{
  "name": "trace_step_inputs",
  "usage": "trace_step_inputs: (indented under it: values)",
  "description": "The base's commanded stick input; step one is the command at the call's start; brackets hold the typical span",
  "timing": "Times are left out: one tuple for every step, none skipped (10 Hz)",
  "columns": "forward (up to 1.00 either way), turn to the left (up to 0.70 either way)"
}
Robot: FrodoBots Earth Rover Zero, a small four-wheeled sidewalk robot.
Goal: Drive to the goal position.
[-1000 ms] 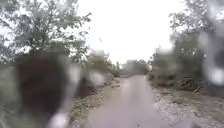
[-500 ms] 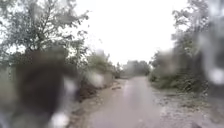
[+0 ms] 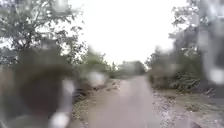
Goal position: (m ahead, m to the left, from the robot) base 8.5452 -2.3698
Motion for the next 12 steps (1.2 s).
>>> trace_step_inputs:
  values:
    - [0.45, -0.26]
    - [0.45, -0.12]
    - [0.45, 0.00]
    - [0.45, 0.00]
    - [0.45, 0.00]
    - [0.45, 0.00]
    - [0.45, 0.00]
    - [0.45, -0.16]
    - [0.45, -0.27]
    - [0.45, -0.04]
    - [0.45, 0.00]
    - [0.45, 0.00]
